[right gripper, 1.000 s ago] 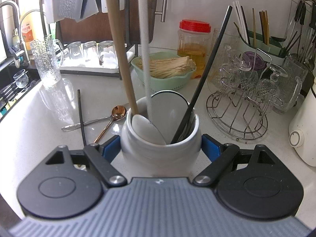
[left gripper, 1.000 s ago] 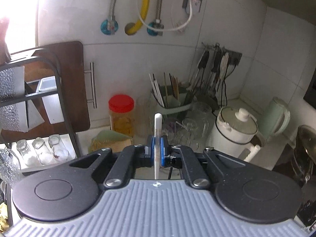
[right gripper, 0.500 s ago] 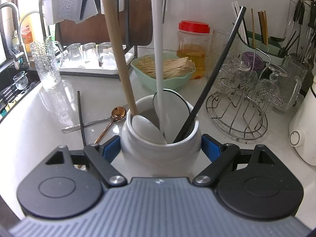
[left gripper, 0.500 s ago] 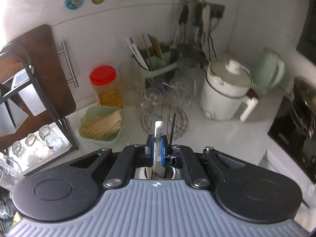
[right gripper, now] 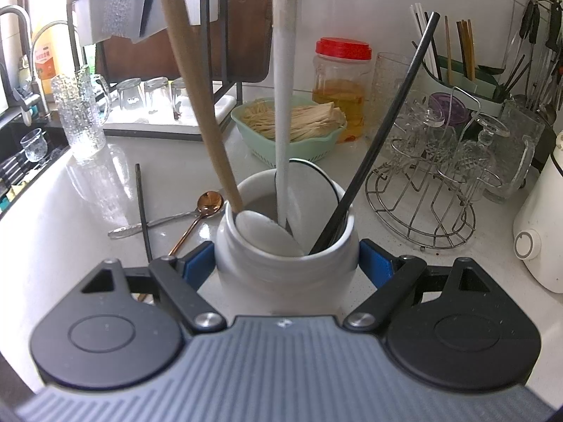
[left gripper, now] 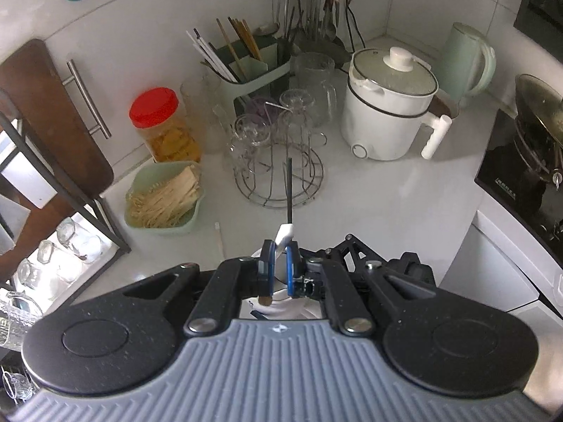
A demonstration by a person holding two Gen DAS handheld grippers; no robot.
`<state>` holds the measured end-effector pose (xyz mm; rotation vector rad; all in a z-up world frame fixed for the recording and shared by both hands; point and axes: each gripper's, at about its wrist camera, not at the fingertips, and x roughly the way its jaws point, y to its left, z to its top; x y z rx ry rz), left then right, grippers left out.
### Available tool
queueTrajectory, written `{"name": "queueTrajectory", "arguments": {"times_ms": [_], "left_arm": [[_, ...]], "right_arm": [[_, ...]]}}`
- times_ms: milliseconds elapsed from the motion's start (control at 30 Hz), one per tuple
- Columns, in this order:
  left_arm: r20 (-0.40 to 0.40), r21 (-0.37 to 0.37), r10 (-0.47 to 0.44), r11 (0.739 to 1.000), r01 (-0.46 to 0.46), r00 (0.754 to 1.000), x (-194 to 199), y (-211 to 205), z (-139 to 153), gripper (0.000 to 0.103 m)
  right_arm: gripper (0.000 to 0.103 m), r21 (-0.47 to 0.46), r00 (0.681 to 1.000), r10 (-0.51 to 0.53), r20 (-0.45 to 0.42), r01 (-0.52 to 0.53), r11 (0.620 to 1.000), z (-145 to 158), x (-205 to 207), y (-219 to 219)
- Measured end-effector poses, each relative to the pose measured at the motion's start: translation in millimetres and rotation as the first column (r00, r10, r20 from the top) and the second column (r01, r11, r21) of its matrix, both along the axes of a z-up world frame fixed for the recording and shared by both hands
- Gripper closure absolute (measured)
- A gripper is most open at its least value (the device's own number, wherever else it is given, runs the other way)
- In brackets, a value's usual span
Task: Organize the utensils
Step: 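Open the left tool to release the white chopstick and withdraw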
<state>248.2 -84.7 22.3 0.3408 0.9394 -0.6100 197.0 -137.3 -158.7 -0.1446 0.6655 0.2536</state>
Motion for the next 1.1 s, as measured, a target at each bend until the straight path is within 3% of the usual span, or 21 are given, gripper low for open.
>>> {"name": "queueTrajectory", "arguments": {"times_ms": [300, 633, 667, 733, 900, 1000, 1100], "left_arm": [[-0.132, -0.029, 0.039, 0.999, -0.043, 0.990, 22, 5, -19, 0.095], [-0.163, -0.056, 0.058, 0.996, -0.068, 0.985, 30, 10, -13, 0.094], [-0.161, -0.060, 0.061, 0.996, -0.071, 0.985, 30, 10, -12, 0.091], [-0.149, -0.073, 0.065, 0.994, -0.076, 0.987, 27, 12, -8, 0.074], [-0.119, -0.114, 0.079, 0.989, -0.093, 0.990, 22, 18, 2, 0.069], [-0.073, -0.125, 0.088, 0.987, -0.097, 0.993, 15, 20, 10, 0.055], [-0.039, -0.154, 0.095, 0.983, -0.100, 0.995, 8, 23, 19, 0.053]], "right_arm": [[0.014, -0.004, 1.000, -0.002, -0.004, 0.002, 1.000, 1, 1, 1], [0.014, 0.000, 1.000, -0.007, 0.004, 0.007, 1.000, 0, 0, 0], [0.014, 0.000, 1.000, -0.007, 0.004, 0.007, 1.000, 0, 0, 0], [0.014, -0.001, 1.000, -0.008, 0.004, 0.008, 1.000, 0, 0, 0], [0.014, -0.001, 1.000, -0.009, 0.004, 0.009, 1.000, 0, 0, 1], [0.014, 0.000, 1.000, -0.009, 0.005, 0.009, 1.000, 0, 0, 1], [0.014, -0.001, 1.000, -0.014, 0.005, 0.014, 1.000, 0, 0, 1]]}}
